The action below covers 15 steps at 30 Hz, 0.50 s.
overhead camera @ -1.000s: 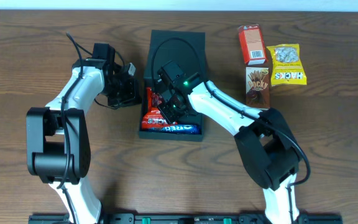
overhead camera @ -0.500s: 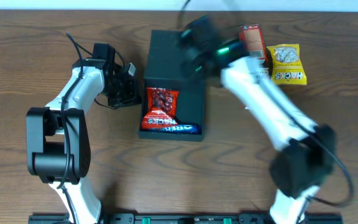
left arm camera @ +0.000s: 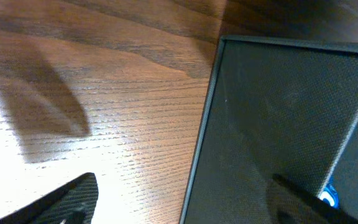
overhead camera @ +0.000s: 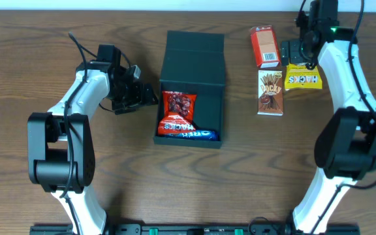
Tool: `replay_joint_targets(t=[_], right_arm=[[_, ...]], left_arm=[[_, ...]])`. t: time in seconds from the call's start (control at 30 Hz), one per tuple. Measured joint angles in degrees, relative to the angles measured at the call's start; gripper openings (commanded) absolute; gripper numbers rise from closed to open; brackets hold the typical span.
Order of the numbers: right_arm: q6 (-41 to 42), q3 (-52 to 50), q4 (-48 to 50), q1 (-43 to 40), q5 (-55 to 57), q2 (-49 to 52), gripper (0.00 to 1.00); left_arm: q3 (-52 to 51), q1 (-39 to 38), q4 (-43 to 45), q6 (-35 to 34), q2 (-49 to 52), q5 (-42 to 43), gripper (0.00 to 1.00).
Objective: Pack container
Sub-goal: 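Reach the right gripper to the yellow candy bag and grasp it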
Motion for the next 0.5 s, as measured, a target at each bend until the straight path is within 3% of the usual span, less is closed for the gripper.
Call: replay_joint_targets(t=[0.13, 0.33, 0.5], right_arm=[[0.04, 0.00, 4.02, -2.32, -0.09, 3.23, 0.99], [0.07, 0.00, 5.07, -3.58, -0.11, 7.32, 0.99], [0.57, -0.04, 4.44, -3.54, -0.22, 11.45, 0.88]], left_arm=[[0.00, 0.00, 0.07, -0.07, 0.00, 0.02, 0.98], [0.00, 0.26, 0.24, -0.98, 0.00, 0.04, 0.95], [0.00, 3.87, 0.26, -3.52, 0.00, 0.02, 0.95]])
